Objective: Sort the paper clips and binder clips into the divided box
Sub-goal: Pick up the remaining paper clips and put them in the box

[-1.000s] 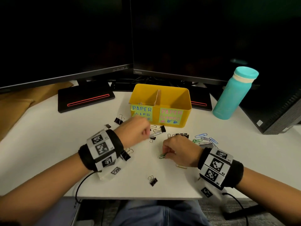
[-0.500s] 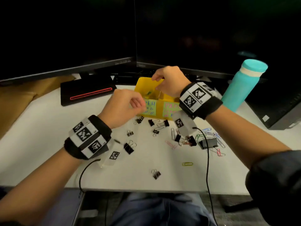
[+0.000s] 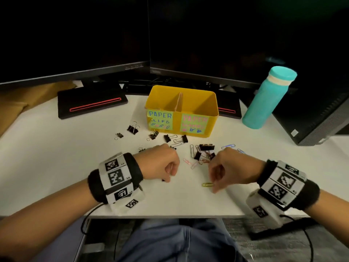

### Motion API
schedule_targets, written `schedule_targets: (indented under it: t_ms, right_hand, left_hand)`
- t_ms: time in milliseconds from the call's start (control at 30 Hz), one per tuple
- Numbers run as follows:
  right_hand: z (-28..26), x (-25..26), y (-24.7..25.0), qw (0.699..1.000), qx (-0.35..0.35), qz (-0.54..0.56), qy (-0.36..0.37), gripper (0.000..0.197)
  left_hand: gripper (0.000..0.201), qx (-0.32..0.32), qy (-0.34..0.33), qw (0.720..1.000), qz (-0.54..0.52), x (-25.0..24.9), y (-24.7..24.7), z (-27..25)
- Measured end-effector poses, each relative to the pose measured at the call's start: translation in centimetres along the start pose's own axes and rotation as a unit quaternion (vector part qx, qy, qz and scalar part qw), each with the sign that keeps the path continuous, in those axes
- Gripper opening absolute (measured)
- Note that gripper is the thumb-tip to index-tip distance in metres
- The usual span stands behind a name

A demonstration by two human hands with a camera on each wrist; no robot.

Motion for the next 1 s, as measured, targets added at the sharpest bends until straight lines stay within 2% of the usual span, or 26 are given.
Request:
schedule_targets:
  t_ms: [67,133,167,233,333,433,533,733,833,1000]
  right_hand:
    - [-0.4,-1.2,0.6,0.997,-0.068,0.014,-0.031,0.025]
    - [-0.6,-2.1,1.3,0.991,-0.117,0.016,-0.059,0.025]
    - [-0.6,-2.3,1.5,0.989,-0.132,0.011,-0.061,0.026]
    - [-0.5,-2.4,1.6,0.988,-0.148,-0.016,-0.053,0.028]
    - [0.0,-2.3,1.5,0.984,-0.156,-0.064,-0.057,0.03]
    - [0.4,-2.3,1.3,0.979,-0.173,-0.083,-0.074,0.031]
    - [0.8,-2.1,1.1,0.978,-0.165,-0.084,-0.094,0.041]
    - [1.1,-2.0,1.1,0.975,-0.141,-0.123,-0.121,0.039]
    - [0.7,-1.9,1.8,0.975,-0.138,-0.133,-0.116,0.038]
    - [-0.8,-1.0,4.1,0.975,-0.161,-0.125,-0.088,0.035]
  left_hand:
    - [0.026,-0.044,0.021,0.996,0.069,0.2,1.0,0.3]
    - [0.035,-0.086,0.012,0.991,0.099,-0.6,1.7,0.9]
    - [0.037,-0.093,-0.009,0.991,0.099,-1.2,1.8,1.4]
    - [0.043,-0.063,-0.063,0.989,0.116,-2.3,1.3,2.5]
    - [0.044,-0.015,-0.084,0.983,0.164,-2.5,0.3,3.9]
    - [0.043,-0.048,-0.051,0.986,0.152,-2.5,0.5,4.7]
    - [0.038,-0.083,-0.043,0.982,0.162,-3.1,1.0,5.7]
    - [0.024,-0.09,-0.024,0.979,0.18,-3.5,0.8,7.0]
    - [0.027,-0.102,-0.013,0.984,0.145,-3.4,1.1,6.4]
    - [0.03,-0.162,0.044,0.984,0.059,-1.0,3.3,4.6]
Point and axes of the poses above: each hand's wrist, its own z-axis towards the middle knuckle, its own y-axis out of the back of the hand, x = y × z, the point moved 2 cm from there along z, towards the middle knuckle, and after that the axes turned 6 degrees about -x, right-handed, at the moved point
